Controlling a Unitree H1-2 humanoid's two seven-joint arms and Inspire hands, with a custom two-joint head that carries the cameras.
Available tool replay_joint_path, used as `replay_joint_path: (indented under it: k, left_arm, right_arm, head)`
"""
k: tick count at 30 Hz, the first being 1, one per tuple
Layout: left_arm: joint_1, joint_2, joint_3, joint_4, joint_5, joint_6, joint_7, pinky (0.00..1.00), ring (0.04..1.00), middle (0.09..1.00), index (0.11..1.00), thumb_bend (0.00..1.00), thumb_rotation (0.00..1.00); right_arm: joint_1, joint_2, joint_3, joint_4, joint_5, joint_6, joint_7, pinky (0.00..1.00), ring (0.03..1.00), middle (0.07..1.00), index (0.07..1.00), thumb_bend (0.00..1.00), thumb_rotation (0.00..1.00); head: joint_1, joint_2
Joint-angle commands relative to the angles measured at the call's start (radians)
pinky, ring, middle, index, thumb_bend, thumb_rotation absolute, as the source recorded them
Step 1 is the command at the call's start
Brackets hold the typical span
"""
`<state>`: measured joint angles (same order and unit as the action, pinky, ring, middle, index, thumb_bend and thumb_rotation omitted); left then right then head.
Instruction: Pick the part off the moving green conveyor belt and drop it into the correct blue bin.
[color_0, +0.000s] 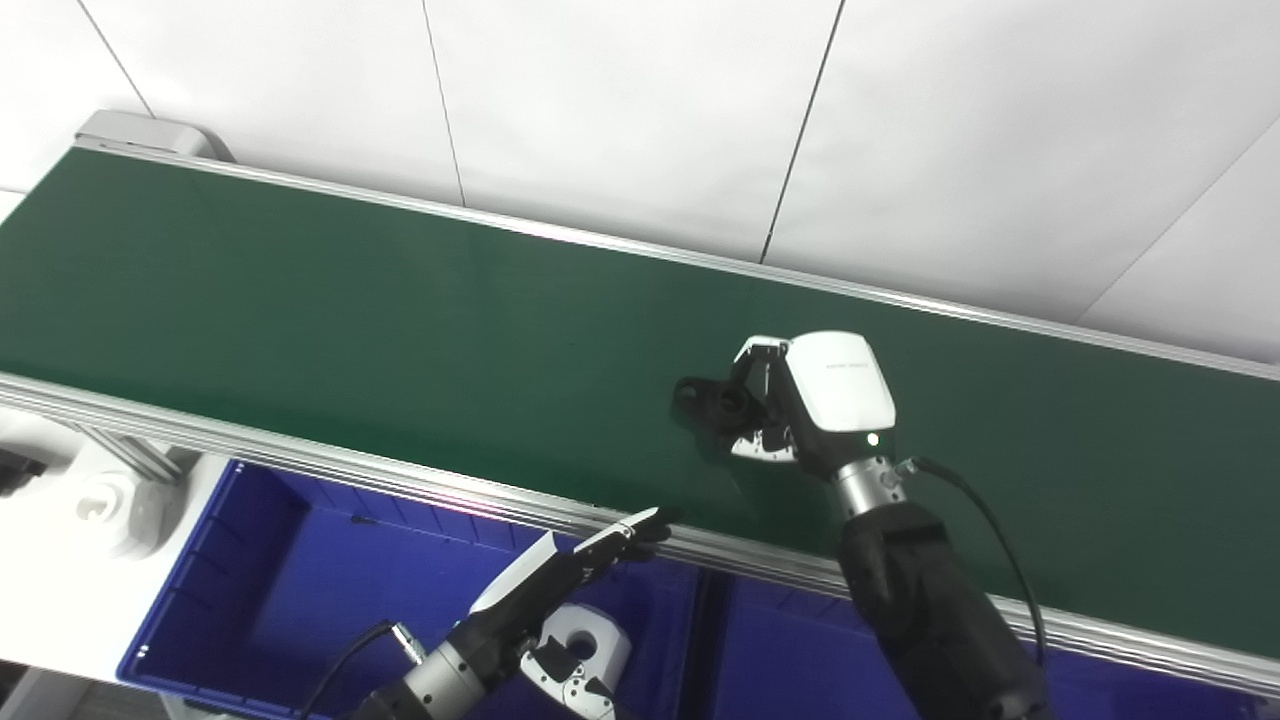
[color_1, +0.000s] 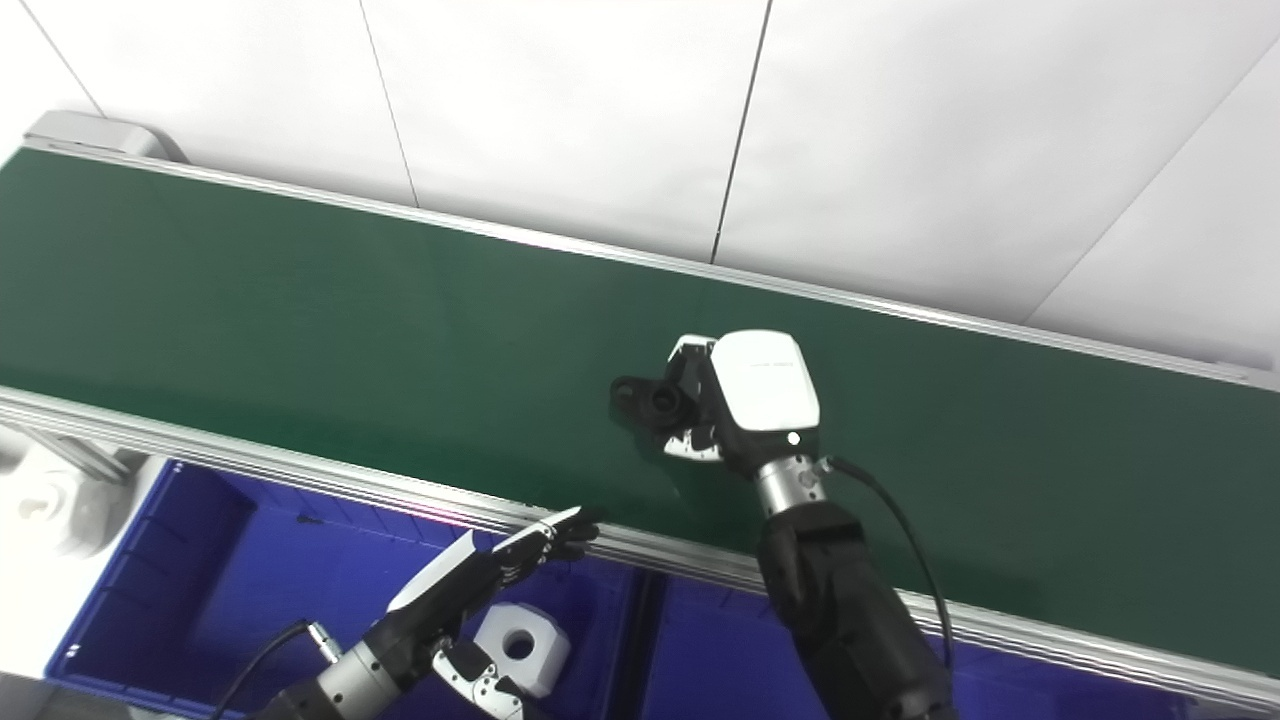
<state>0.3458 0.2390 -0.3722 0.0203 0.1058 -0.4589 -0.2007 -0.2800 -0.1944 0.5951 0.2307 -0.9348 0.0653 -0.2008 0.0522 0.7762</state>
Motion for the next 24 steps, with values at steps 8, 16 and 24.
replay_joint_path:
  k: [8,16,24]
  left_arm:
    - [0.008,0.004,0.01,-0.035,-0.004,-0.01,-0.006,0.89,0.933,0.96,0.927,0.93,0.24]
    - [0.007,0.011,0.019,-0.039,-0.025,-0.009,-0.023,0.9,0.936,0.962,0.927,0.93,0.24]
    - [0.007,0.021,0.033,-0.047,-0.034,-0.01,-0.035,0.87,0.925,0.961,0.931,0.93,0.24]
  right_arm:
    - [0.109,-0.037,-0.099,-0.278,0.0,0.035,0.115,0.08,0.139,0.194,0.469,0.51,0.12]
    - [0.243,-0.06,-0.206,-0.496,0.019,0.043,0.214,0.16,0.231,0.462,0.481,0.53,0.0]
    - [0.397,-0.105,-0.285,-0.662,0.035,-0.008,0.261,0.12,0.182,0.469,0.479,0.53,0.0]
  head:
    - [-0.014,0.008]
    - [-0.042,0.022]
    - [-0.077,0.043]
